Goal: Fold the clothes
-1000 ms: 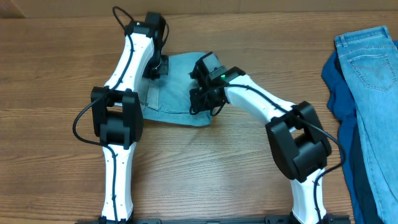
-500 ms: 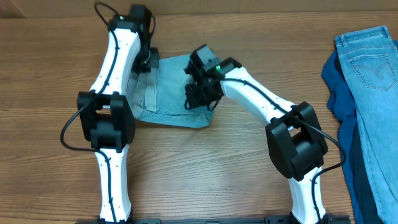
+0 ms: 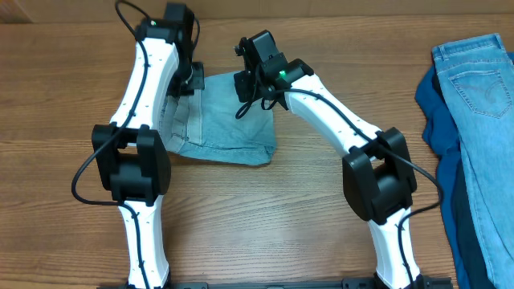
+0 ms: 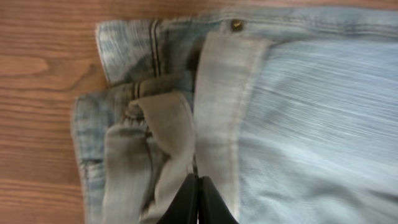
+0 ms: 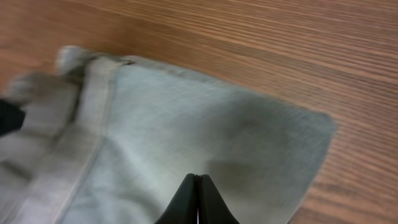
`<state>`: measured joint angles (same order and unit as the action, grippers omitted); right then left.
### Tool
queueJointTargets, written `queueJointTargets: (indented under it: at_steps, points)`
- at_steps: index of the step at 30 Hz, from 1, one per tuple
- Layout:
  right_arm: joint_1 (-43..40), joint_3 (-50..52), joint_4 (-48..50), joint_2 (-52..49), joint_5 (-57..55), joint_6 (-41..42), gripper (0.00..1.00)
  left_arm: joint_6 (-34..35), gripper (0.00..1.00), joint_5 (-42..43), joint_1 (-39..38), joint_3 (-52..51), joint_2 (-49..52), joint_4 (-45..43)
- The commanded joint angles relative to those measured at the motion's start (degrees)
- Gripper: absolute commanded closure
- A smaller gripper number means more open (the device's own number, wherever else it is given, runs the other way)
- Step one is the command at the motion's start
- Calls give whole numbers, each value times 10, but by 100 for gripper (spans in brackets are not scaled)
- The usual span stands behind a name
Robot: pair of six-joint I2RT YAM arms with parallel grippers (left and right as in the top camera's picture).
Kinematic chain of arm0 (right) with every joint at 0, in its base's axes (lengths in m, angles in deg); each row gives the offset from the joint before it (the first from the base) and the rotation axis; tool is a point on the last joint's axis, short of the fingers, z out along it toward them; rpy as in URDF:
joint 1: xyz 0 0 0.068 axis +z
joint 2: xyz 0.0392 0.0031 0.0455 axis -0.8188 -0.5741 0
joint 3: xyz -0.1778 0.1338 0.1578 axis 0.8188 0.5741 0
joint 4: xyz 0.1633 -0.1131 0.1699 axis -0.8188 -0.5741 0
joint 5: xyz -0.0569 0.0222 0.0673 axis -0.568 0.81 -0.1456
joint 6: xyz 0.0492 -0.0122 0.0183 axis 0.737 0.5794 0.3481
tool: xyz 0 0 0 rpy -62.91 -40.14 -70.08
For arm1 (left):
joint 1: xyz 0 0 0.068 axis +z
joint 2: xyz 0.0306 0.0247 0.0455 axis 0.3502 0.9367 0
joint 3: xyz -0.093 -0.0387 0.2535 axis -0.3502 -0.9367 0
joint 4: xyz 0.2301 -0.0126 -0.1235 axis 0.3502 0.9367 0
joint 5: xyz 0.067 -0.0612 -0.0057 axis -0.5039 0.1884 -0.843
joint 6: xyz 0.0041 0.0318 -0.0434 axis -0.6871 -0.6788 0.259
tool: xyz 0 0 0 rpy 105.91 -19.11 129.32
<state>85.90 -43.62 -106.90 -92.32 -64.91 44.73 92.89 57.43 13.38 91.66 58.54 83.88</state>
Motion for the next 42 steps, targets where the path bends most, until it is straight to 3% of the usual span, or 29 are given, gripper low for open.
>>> queueJointTargets:
  at_steps: [1, 8, 14, 18, 23, 29, 35, 42]
  points:
    - [-15, -9, 31, -45, -17, -6, 96, 22, 96, -49, 16, -73, 7, -38]
    - [-27, -9, 57, -103, -21, -6, 96, 23, 96, -54, 31, -188, 7, -108]
    - [-27, -33, 52, -76, -19, -6, 96, 24, 96, -51, 29, -115, -28, -71]
    - [-26, -82, -23, -12, -19, -6, 92, 26, 96, -14, 28, -28, -82, -30]
    - [-25, -83, -172, 27, 49, -6, 94, 25, 96, 5, 25, -39, -83, -23]
    - [-13, -61, -223, 17, 128, -6, 96, 23, 96, 34, 25, -94, -41, -79]
    - [22, 3, -234, 10, 128, -6, 96, 14, 96, 32, 25, -125, 13, -103]
    - [45, 144, -141, 10, 128, 6, 96, 14, 96, 33, 25, -147, 23, -136]
